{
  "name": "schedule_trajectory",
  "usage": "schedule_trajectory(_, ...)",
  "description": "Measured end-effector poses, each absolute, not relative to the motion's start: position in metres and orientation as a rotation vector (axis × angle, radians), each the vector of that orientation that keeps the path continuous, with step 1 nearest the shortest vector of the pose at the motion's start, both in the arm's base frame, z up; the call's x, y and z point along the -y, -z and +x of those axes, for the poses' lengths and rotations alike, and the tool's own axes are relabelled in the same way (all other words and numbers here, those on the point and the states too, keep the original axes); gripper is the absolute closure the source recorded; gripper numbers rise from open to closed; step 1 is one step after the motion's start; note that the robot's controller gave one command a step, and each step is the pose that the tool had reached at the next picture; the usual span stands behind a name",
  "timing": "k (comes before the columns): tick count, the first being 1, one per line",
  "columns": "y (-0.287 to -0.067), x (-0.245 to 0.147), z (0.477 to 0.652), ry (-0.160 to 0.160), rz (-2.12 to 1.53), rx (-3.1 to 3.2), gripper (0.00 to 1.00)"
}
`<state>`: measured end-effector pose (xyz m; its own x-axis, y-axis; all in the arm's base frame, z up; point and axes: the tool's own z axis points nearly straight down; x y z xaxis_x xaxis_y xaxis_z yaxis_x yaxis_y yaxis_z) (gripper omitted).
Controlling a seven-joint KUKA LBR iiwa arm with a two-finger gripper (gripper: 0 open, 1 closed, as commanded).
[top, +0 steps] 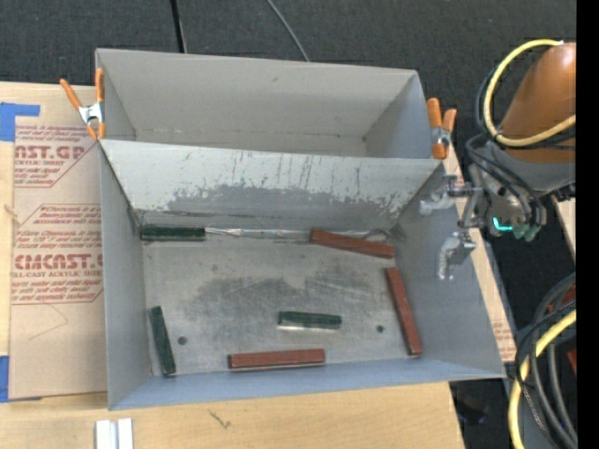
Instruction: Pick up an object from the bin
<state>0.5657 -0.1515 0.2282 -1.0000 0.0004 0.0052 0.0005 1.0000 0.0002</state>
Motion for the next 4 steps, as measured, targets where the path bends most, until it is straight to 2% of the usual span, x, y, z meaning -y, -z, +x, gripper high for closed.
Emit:
schedule_trajectory(1, -0.232, 0.151, 0.567, -0.002, 0.002, 3.144, 0.00)
schedule_trajectory(2, -0.189, 0.151, 0.554, -0.002, 0.248, 3.136, 0.00)
schedule_trajectory(3, -0.165, 0.148, 0.532, 0.000, 0.827, 3.033, 0.00)
schedule_trajectory(4, -0.153, 0.144, 0.535, 0.000, 1.116, 2.939, 0.00)
